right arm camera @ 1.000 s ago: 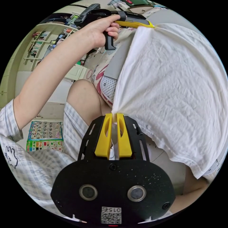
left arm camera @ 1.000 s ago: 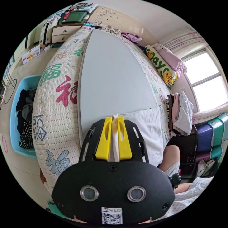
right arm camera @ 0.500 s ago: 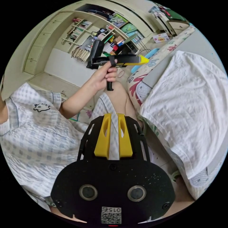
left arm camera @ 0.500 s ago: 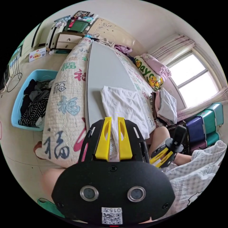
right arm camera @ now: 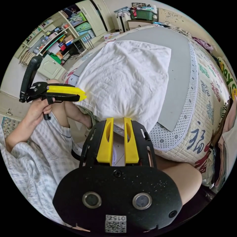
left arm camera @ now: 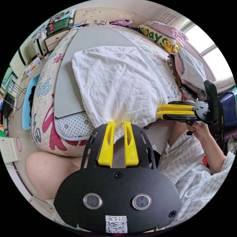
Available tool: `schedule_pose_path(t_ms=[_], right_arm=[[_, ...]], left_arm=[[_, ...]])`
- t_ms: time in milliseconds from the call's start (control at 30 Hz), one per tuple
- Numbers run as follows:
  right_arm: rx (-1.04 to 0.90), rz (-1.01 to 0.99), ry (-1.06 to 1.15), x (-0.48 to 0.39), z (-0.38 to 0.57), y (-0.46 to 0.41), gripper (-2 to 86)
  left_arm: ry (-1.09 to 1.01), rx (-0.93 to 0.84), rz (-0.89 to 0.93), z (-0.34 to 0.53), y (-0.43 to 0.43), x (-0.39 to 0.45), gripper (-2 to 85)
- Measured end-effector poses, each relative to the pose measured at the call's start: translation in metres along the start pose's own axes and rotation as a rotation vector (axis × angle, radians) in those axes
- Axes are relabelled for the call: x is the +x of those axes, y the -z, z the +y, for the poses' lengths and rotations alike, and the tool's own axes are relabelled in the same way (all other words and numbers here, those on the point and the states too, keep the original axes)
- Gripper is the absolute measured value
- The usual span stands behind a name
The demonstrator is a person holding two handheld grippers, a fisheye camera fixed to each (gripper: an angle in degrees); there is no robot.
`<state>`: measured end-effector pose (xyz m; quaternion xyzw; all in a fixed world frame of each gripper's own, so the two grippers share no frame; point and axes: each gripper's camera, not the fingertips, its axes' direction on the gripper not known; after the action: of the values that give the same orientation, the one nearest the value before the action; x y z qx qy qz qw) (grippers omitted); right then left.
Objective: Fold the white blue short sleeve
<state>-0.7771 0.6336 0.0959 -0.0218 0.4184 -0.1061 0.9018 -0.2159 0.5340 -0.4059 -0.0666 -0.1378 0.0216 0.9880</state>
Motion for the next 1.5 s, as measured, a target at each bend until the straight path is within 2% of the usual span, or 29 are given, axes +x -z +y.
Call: schedule_pose_path(t_ms=[133, 267, 333, 400, 467, 533, 600, 733, 933, 1033, 1133, 1200, 1267, 1500], right_arm=[[0.038, -0.008, -0.043, 0.004, 0.022, -0.017, 6.9], [0.013, -0.053, -0.032, 0.021, 0.04, -0.029, 6.5], [0.002, -0.143, -0.049, 0.038, 0.048, -0.026, 6.1], [0.104, -0.276, -0.022, 0.059, 0.064, -0.009, 5.4], [0.264, -0.363, -0.077, 0.1, 0.081, 0.013, 5.7], [0.341, -0.395, -0.153, 0.137, 0.084, 0.02, 6.8], [0.376, -0.427, -0.203, 0.173, 0.08, 0.017, 8.8], [0.405, -0.417, -0.284, 0.233, 0.054, -0.007, 13.1], [0.302, -0.393, -0.305, 0.285, 0.004, -0.065, 15.7], [0.252, -0.433, -0.292, 0.302, -0.008, -0.094, 14.9], [0.167, -0.4, -0.301, 0.317, -0.01, -0.121, 9.9], [0.133, -0.405, -0.324, 0.329, -0.006, -0.131, 7.4], [0.174, -0.431, -0.351, 0.341, 0.011, -0.123, 5.2], [0.487, -0.452, -0.151, 0.338, 0.12, -0.019, 4.2]], left_arm=[[-0.008, -0.013, -0.033, 0.007, 0.002, 0.003, 3.2], [0.012, -0.079, 0.082, 0.011, 0.007, -0.013, 1.8], [0.035, -0.005, 0.178, 0.015, 0.024, -0.029, 1.9], [0.078, 0.186, 0.263, 0.017, 0.059, -0.058, 3.0], [0.106, 0.306, 0.264, 0.008, 0.082, -0.084, 4.8], [0.109, 0.377, 0.251, -0.01, 0.095, -0.108, 8.0], [0.11, 0.382, 0.232, -0.045, 0.093, -0.137, 12.2], [0.078, 0.348, 0.286, -0.093, 0.076, -0.164, 14.4], [-0.007, 0.26, 0.306, -0.134, 0.061, -0.17, 15.6], [-0.052, 0.235, 0.342, -0.139, 0.057, -0.167, 14.8], [-0.039, 0.238, 0.372, -0.142, 0.056, -0.171, 11.7], [-0.012, 0.202, 0.467, -0.149, 0.052, -0.175, 8.1], [0.006, 0.194, 0.5, -0.152, 0.058, -0.177, 5.3], [-0.183, 0.488, 0.516, -0.123, 0.182, -0.123, 1.4]])
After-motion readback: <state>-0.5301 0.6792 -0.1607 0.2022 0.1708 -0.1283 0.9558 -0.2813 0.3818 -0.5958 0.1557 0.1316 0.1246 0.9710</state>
